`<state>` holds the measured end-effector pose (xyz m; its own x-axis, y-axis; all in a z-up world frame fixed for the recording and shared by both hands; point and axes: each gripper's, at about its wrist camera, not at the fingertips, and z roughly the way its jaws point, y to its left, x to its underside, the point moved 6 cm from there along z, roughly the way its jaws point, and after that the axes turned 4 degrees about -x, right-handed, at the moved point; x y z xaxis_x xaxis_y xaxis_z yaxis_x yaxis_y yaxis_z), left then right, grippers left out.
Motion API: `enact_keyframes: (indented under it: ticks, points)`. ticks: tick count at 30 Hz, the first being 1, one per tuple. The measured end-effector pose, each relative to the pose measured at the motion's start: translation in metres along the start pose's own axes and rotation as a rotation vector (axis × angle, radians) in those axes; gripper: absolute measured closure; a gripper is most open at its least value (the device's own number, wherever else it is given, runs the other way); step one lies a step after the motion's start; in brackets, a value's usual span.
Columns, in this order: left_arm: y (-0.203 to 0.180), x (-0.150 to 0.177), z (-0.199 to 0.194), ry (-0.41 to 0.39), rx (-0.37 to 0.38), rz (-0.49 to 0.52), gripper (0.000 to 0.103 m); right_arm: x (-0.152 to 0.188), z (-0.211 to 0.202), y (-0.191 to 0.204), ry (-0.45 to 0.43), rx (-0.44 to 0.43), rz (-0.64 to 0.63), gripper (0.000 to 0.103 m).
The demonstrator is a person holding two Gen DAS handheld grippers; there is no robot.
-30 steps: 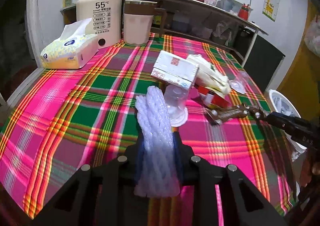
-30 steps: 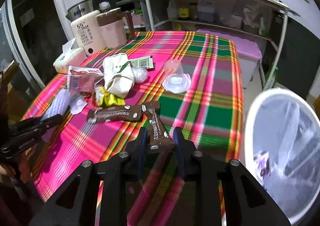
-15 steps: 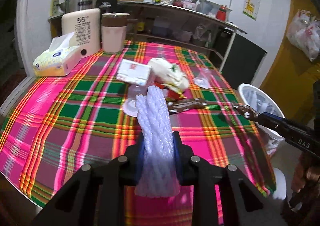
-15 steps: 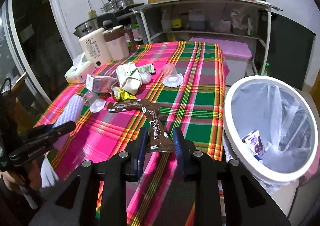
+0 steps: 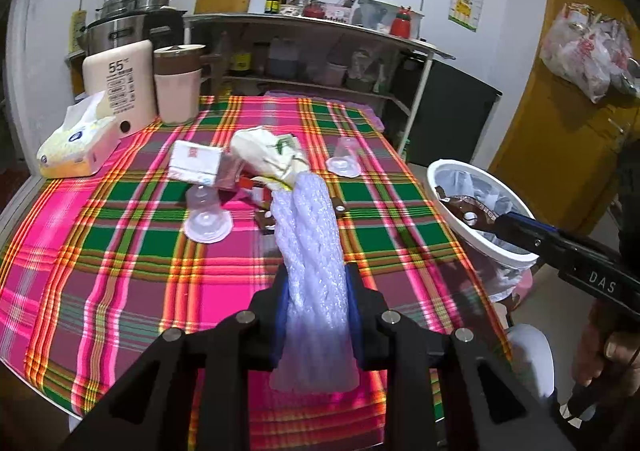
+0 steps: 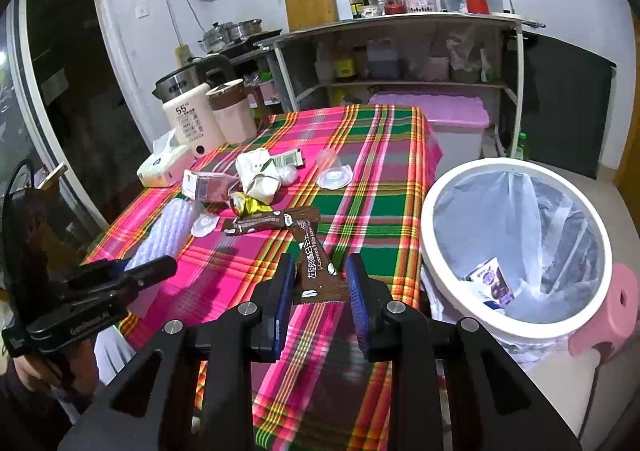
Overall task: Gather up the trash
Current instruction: 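Carry the wrapper and mesh sleeve over the trash bin with both tools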
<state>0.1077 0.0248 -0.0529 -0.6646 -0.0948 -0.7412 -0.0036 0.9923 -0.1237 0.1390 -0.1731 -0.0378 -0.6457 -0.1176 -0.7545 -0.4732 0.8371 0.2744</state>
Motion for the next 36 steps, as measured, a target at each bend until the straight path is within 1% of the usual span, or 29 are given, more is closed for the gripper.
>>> enact_keyframes:
  ticks: [12, 18, 27, 36]
  points:
    - [-0.034, -0.011, 0.006, -0.004, 0.058, 0.063, 0.076, 0.0, -0.017, -0.017, -0.031, 0.03, 0.027, 0.075]
    - [-0.055, -0.017, 0.011, -0.007, 0.092, 0.087, 0.076, 0.001, -0.026, -0.031, -0.041, 0.052, 0.046, 0.075]
    - [-0.09, -0.025, 0.021, -0.002, 0.164, 0.13, 0.076, 0.004, -0.044, -0.067, -0.062, 0.113, 0.101, 0.075]
    - [-0.127, -0.03, 0.037, 0.023, 0.229, 0.172, 0.076, 0.012, -0.054, -0.105, -0.068, 0.167, 0.172, 0.075]
